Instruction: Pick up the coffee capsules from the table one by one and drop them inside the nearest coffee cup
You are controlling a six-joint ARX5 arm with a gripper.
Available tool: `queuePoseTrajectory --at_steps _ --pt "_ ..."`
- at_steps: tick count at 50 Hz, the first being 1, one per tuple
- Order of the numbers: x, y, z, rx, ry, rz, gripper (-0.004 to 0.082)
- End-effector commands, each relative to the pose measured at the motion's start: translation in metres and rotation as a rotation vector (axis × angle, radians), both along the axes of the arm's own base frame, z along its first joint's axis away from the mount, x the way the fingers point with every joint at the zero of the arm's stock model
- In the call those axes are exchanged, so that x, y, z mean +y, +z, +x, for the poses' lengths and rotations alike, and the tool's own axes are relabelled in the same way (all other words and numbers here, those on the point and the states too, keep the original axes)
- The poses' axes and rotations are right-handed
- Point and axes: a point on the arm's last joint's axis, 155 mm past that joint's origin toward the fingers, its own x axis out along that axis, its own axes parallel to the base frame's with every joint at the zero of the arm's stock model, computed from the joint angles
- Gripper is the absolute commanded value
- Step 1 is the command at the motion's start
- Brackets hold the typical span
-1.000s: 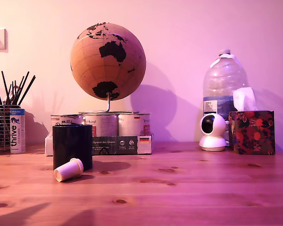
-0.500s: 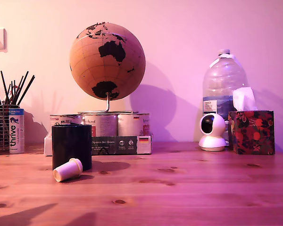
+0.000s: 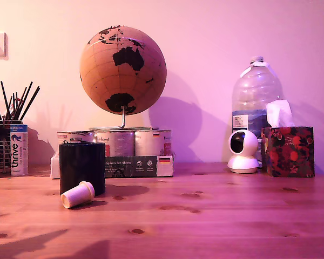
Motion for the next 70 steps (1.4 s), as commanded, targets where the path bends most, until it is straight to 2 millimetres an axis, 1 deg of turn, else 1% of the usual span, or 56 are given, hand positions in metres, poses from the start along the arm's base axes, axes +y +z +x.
queuePoseTrajectory --at_steps 1,8,15,30,36,49,70 --pt "-0.001 -0.006 0.000 0.001 -0.005 0.011 0.0539" --pt "-0.001 -0.012 0.006 0.002 -0.009 0.033 0.0558" --pt "-0.003 -0.018 0.010 0.017 -0.015 0.047 0.0557" --pt "-0.016 -0.027 0.021 0.028 -0.064 0.089 0.0558" --pt "-0.020 -0.028 0.029 0.029 -0.075 0.100 0.0558" --pt "-0.025 -0.032 0.053 0.041 -0.077 0.106 0.0557" --pt "-0.044 -0.052 0.079 0.074 -0.118 0.126 0.0553"
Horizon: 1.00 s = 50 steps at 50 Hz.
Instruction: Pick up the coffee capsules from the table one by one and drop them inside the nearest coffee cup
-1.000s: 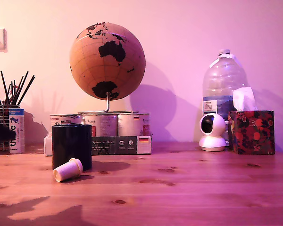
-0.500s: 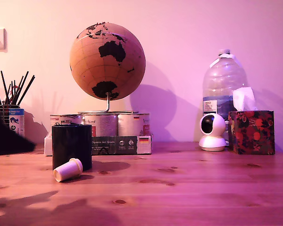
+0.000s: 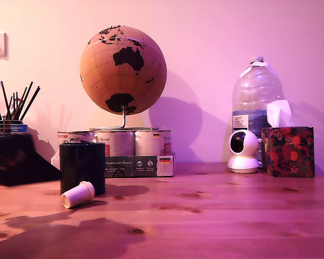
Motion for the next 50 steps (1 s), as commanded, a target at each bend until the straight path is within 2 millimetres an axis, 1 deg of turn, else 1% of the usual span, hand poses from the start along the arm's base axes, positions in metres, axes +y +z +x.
queuePoseTrajectory --at_steps 1,13,23,32,39,42,50 --pt "-0.005 0.001 0.007 -0.017 -0.012 0.004 0.0553" --pt "-0.011 -0.012 0.026 0.008 -0.017 0.014 0.0553" --pt "-0.020 -0.023 0.036 0.030 -0.031 0.020 0.0553" --pt "-0.027 -0.031 0.043 0.042 -0.047 0.029 0.0553" --pt "-0.032 -0.040 0.041 0.070 -0.058 0.038 0.0549" --pt "-0.032 -0.043 0.039 0.082 -0.060 0.042 0.0527" --pt "-0.031 -0.048 0.036 0.105 -0.059 0.048 0.0404"
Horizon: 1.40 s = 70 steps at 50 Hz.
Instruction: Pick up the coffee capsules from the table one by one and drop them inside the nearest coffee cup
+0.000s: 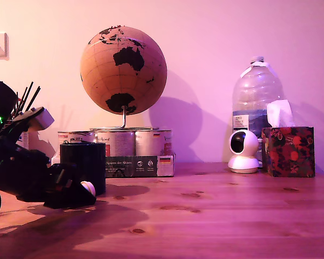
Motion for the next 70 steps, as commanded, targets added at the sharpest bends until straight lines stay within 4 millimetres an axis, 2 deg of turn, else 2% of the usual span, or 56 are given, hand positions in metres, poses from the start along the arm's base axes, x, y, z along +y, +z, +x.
queuePoseTrajectory --at_steps 1,16,31,41,70 --pt "-0.001 -0.007 -0.003 0.015 -0.006 0.009 0.0392" --pt "0.000 -0.013 -0.007 0.045 -0.007 0.018 0.0197" --pt "-0.002 -0.008 -0.008 0.028 -0.025 0.024 0.0193" --pt "-0.003 0.010 -0.016 0.053 -0.039 0.012 0.0193" --pt "0.006 0.080 -0.044 0.066 -0.014 -0.021 0.0193"
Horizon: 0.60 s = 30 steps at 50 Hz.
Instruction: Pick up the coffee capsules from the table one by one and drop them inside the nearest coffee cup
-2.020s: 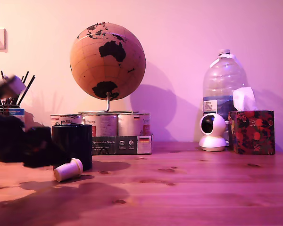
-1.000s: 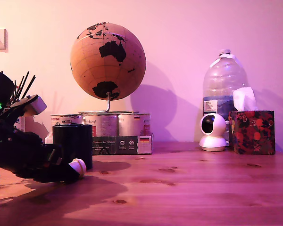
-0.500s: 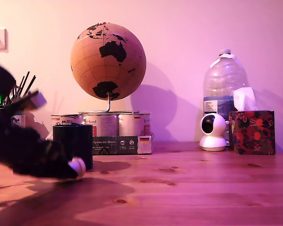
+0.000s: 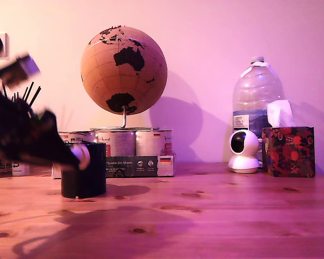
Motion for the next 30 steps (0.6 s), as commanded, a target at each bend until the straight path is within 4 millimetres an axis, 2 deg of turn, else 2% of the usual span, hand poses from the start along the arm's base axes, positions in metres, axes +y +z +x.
queuePoseTrajectory --at_steps 1,12,20,30 --pt "0.000 0.011 -0.002 -0.016 0.001 -0.009 0.0193" --pt "0.008 0.035 0.007 -0.004 0.044 0.021 0.0193" --pt "0.008 0.058 0.019 -0.025 0.059 0.024 0.0193" --pt "0.016 0.080 0.033 -0.035 0.106 0.047 0.0193"
